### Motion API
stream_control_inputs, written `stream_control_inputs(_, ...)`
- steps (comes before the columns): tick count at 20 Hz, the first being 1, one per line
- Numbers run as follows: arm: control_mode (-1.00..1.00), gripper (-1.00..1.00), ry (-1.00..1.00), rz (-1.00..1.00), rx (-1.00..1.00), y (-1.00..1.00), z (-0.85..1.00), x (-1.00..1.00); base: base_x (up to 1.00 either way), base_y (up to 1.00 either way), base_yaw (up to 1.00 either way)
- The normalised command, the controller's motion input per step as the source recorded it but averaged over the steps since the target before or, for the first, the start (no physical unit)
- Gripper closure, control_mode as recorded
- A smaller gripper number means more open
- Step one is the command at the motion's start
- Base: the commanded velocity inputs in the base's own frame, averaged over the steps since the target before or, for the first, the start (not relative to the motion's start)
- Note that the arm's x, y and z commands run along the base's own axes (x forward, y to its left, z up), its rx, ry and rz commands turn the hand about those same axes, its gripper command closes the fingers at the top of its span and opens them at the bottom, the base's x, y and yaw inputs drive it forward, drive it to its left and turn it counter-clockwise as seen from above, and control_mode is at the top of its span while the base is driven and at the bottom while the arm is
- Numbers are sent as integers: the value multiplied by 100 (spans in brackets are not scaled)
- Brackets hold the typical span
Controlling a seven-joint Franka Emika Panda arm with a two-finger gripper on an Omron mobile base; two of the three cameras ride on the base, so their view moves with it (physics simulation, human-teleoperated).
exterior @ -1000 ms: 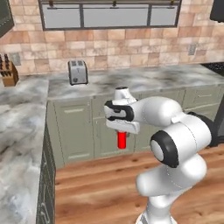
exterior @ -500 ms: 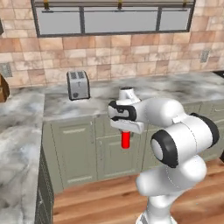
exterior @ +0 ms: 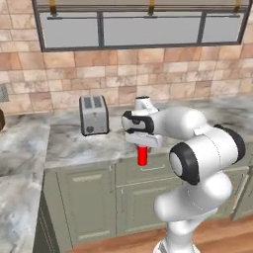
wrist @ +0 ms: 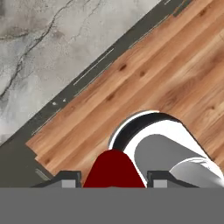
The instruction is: Four empty soda cans are scattered around the kitchen. Gather all the cans and cluster them next to the stove for recycling.
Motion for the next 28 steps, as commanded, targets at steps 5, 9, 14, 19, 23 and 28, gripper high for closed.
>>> stream_control_inputs(5, 100, 100, 0, 0, 0, 0, 0, 0, 47, -36, 14)
stream_control_inputs(9, 100, 100, 0, 0, 0, 0, 0, 0, 5, -45, 12)
stream_control_inputs(14, 100, 100, 0, 0, 0, 0, 0, 0, 8, -58, 15)
stream_control_inputs(19, 100, 100, 0, 0, 0, 0, 0, 0, -8, -97, 4)
stream_control_inputs(23, 100, 100, 0, 0, 0, 0, 0, 0, -28, -100, -1)
stream_control_inputs(28, 100, 100, 0, 0, 0, 0, 0, 0, -15, -100, -5)
